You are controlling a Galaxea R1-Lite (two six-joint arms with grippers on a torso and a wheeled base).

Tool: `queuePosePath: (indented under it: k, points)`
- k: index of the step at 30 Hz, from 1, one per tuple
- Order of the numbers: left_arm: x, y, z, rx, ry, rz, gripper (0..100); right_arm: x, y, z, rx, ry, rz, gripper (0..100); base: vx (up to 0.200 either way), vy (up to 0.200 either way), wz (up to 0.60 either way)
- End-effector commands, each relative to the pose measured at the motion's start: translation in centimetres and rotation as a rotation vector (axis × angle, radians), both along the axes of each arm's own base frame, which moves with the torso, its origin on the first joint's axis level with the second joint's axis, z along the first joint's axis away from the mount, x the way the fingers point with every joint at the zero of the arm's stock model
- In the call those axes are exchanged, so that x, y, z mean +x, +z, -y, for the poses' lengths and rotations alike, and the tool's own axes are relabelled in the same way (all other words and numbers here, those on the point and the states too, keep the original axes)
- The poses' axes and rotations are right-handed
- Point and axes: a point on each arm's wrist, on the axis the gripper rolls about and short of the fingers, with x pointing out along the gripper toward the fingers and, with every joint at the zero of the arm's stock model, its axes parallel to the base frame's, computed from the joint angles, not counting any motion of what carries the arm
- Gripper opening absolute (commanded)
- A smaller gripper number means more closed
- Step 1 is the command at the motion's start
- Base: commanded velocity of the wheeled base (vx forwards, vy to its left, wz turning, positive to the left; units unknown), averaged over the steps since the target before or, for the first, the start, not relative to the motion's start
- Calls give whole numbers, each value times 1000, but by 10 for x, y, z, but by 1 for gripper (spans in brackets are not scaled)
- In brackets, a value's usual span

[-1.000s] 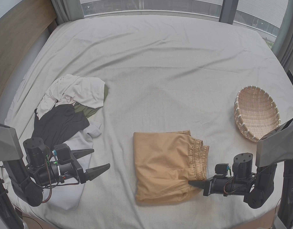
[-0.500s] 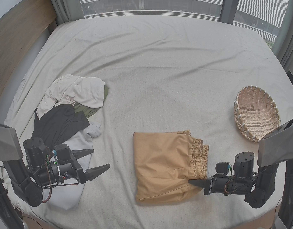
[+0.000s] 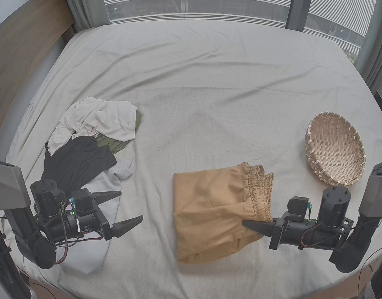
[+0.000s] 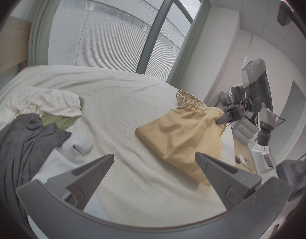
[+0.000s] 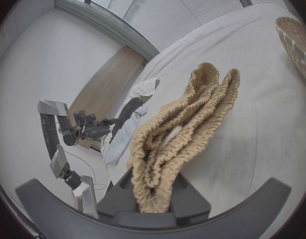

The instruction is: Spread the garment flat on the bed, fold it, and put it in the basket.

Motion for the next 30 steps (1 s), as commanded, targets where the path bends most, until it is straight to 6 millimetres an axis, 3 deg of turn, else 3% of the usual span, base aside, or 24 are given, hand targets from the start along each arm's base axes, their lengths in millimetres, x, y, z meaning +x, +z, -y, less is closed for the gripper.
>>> queuePosePath:
  k: [1, 16, 20, 30]
  points:
    - [5, 5, 0, 3, 10, 42, 100, -6, 30, -1, 65, 16, 106, 0, 0, 0, 0]
    - [5, 5, -2, 5, 12, 43, 100, -17, 57, -5, 142, 52, 186, 0, 0, 0, 0]
    - [6, 4, -3, 6, 17, 38, 100, -16, 72, -7, 185, 54, 237, 0, 0, 0, 0]
    - [6, 5, -3, 7, 18, 43, 100, -13, 98, 5, 229, 6, 349, 0, 0, 0, 0]
